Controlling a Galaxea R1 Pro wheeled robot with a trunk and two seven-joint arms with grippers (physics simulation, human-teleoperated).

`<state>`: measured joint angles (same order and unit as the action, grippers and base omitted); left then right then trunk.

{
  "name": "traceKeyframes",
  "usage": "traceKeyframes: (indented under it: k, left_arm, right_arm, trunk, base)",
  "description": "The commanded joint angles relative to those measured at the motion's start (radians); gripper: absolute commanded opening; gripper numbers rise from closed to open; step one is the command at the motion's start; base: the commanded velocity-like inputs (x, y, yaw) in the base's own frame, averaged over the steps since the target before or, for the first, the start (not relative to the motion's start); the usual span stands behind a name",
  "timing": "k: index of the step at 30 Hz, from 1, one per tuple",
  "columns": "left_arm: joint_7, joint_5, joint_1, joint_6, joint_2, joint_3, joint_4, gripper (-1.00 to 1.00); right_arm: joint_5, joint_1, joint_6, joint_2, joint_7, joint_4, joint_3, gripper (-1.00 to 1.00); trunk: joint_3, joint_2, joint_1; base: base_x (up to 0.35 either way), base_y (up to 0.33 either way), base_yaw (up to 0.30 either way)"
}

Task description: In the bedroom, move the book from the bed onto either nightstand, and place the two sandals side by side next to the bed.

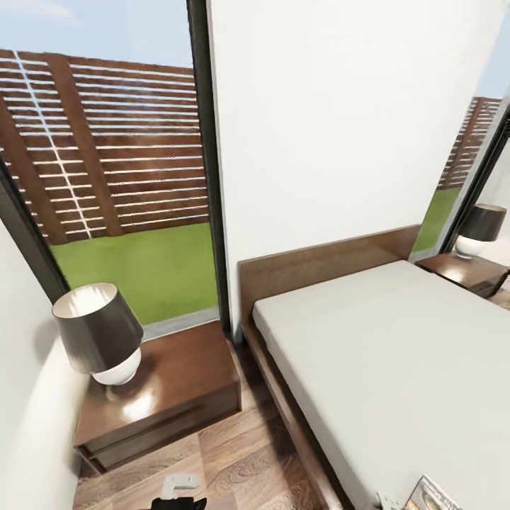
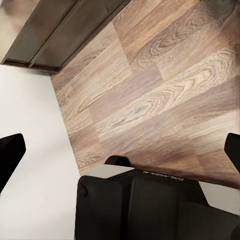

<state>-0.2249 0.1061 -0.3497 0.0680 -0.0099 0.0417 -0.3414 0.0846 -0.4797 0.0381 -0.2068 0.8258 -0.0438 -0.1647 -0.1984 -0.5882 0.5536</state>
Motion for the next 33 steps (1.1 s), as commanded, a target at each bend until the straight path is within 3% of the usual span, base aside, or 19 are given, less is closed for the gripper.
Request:
traceKeyframes:
  k: [1, 33]
  left_arm:
    - [-0.001, 0.011, 0.0, 0.007, 0.001, 0.004, -0.002, 1.0]
    - [-0.001, 0.011, 0.0, 0.007, 0.001, 0.004, -0.002, 1.0]
  right_arm:
    - [0.009, -0.002, 0.004, 0.0, 0.004, -0.004, -0.001, 1.0]
    - [0.009, -0.002, 0.004, 0.0, 0.004, -0.005, -0.001, 1.0]
  trunk:
    - [-0.002, -0.002, 0.0]
    - [-0.015, -0.002, 0.0]
  base:
    - [0.0, 0.0, -0.22]
    - [0.0, 0.0, -0.22]
